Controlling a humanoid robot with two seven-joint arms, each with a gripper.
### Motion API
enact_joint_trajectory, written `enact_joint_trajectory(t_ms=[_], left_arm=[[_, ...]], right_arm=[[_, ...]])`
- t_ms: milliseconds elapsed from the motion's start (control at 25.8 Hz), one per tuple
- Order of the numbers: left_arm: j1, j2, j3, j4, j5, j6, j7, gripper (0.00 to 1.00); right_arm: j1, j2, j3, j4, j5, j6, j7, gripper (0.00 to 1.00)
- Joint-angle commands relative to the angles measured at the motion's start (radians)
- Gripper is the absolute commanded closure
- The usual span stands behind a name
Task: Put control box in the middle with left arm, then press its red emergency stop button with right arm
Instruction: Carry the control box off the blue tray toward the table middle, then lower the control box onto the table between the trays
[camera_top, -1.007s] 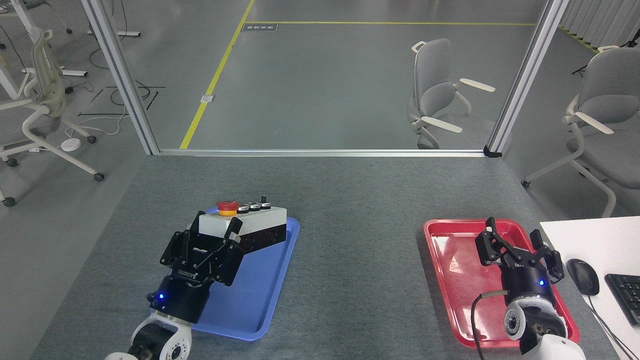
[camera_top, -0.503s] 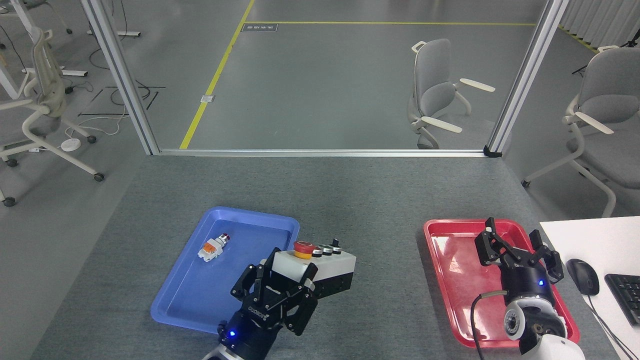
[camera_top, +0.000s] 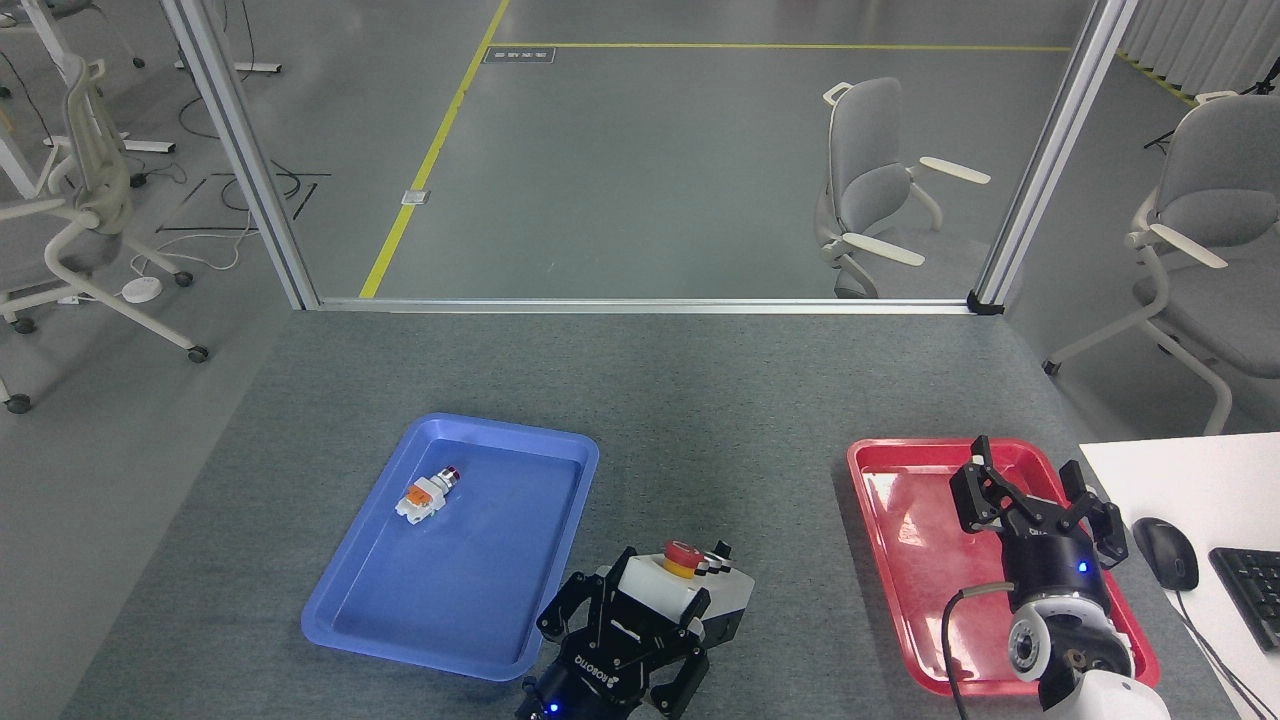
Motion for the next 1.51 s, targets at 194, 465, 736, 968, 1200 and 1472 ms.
enact_joint_trajectory(t_ms=[194, 465, 736, 968, 1200, 1472], left_arm=[[0.027, 0.053, 0.0, 0.013, -0.059, -0.005, 0.041, 1.0], [0.047, 0.14, -0.013, 0.005, -0.138, -0.011, 0.086, 1.0], [0.078, 0.191, -0.033, -0.01, -0.188, -0.023, 0.099, 1.0], [0.135, 0.206, -0.037, -0.016, -0.306, -0.023, 0.106, 1.0], [0.127, 0.14, -0.074, 0.005, -0.382, -0.013, 0.07, 1.0], [0.081, 0.036, -0.086, 0.083, -0.404, -0.014, -0.013, 1.0]], right_arm=[[0.002, -0.003, 0.0, 0.003, 0.0, 0.0, -0.007, 0.02], [0.002, -0.001, 0.0, 0.006, 0.0, -0.001, -0.007, 0.02], [0.002, -0.001, -0.002, 0.006, 0.0, -0.001, -0.005, 0.02], [0.002, 0.0, -0.002, 0.006, -0.002, 0.002, 0.004, 0.02], [0.004, 0.002, 0.002, 0.007, 0.0, -0.001, -0.001, 0.02], [0.002, 0.002, 0.002, 0.009, 0.0, -0.003, 0.002, 0.02]])
